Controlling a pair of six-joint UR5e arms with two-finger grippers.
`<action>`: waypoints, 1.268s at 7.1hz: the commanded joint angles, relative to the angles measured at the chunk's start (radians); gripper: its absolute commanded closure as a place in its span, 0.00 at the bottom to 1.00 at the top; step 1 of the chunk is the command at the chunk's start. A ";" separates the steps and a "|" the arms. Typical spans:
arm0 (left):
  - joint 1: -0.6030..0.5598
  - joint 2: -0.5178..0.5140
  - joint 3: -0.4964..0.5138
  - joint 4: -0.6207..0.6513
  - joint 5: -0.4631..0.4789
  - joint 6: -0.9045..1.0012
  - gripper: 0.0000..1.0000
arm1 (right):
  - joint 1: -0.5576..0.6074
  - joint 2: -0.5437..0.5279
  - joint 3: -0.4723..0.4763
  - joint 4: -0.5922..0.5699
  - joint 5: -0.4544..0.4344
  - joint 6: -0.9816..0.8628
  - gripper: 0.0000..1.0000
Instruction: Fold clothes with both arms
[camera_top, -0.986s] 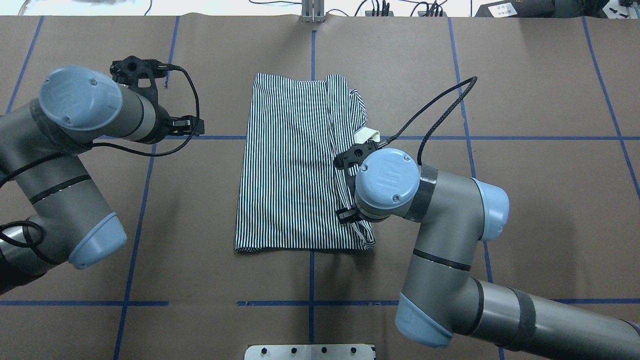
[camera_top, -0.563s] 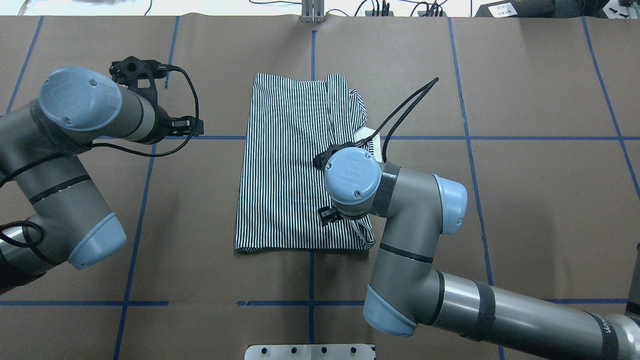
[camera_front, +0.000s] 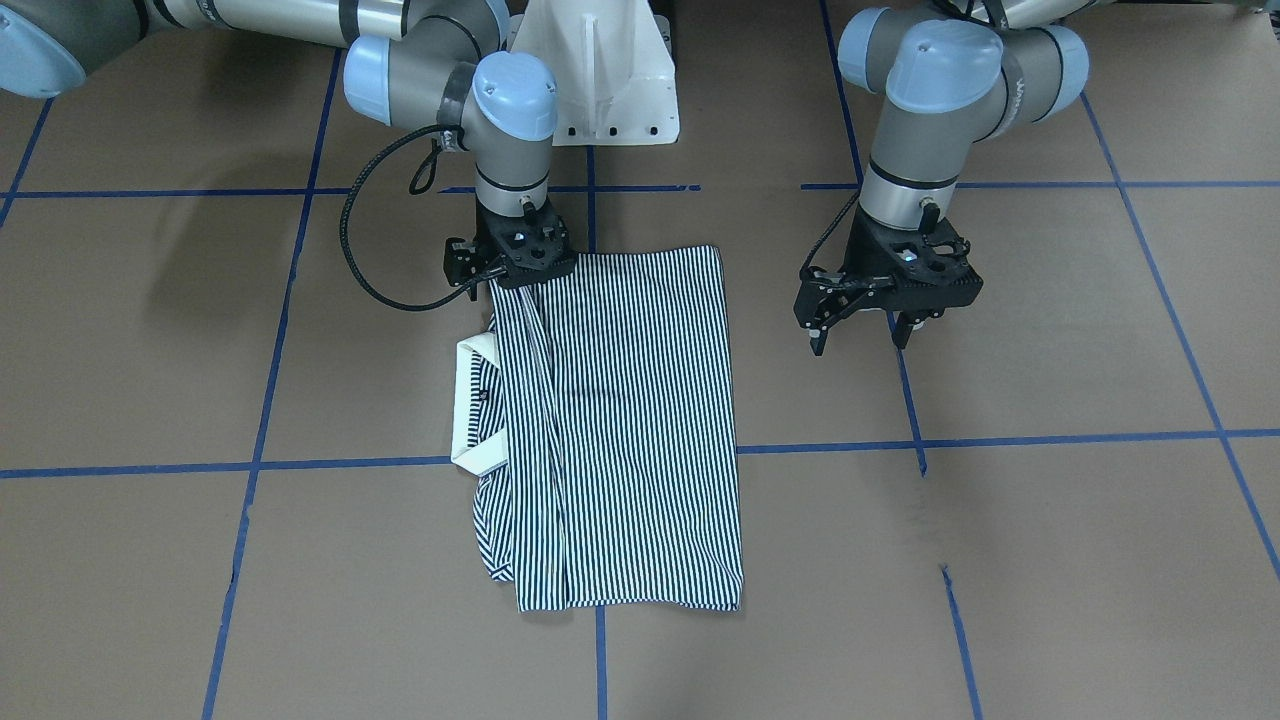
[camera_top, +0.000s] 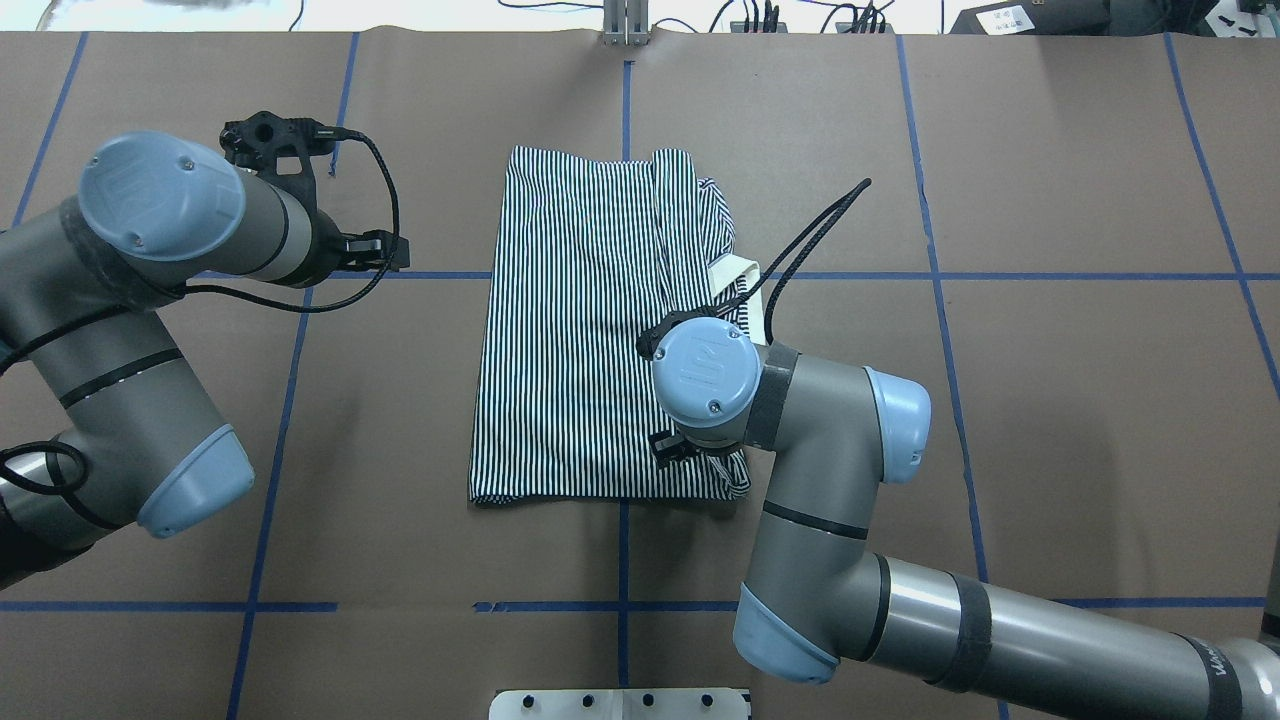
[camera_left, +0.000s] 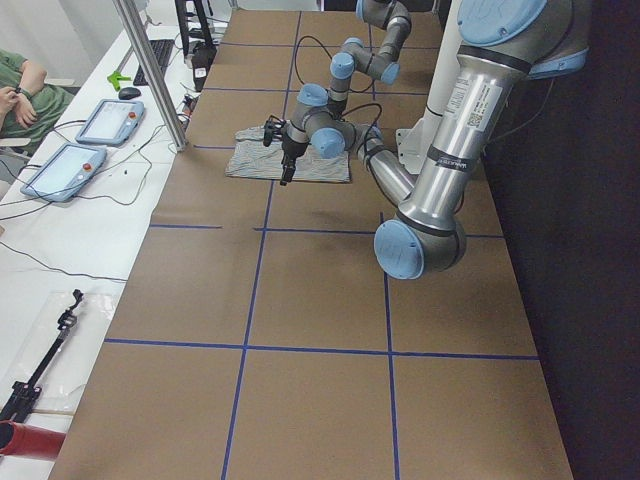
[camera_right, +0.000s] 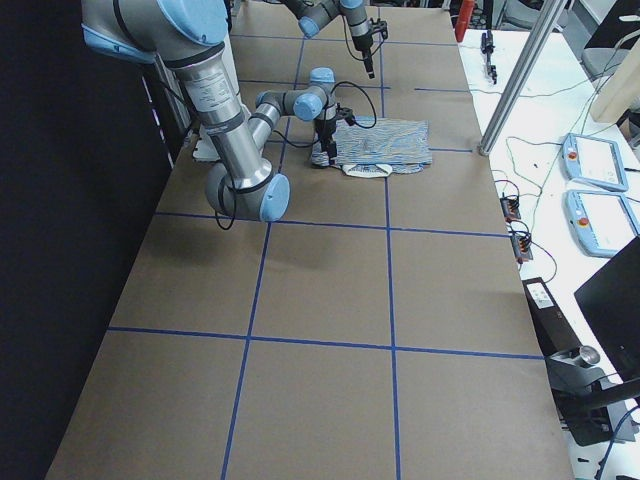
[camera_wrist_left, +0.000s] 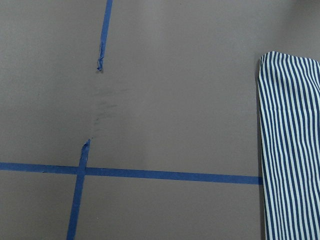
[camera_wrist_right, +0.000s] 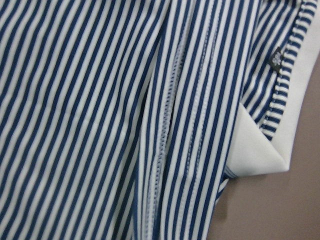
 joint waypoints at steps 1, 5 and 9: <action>0.002 -0.001 0.001 0.000 0.000 -0.004 0.00 | 0.031 -0.037 0.009 -0.002 0.001 -0.020 0.00; 0.002 -0.009 0.001 -0.001 -0.002 -0.002 0.00 | 0.151 -0.295 0.248 0.000 0.012 -0.178 0.00; 0.002 -0.003 -0.002 0.001 -0.002 0.005 0.00 | 0.183 0.213 -0.257 0.035 0.004 -0.158 0.00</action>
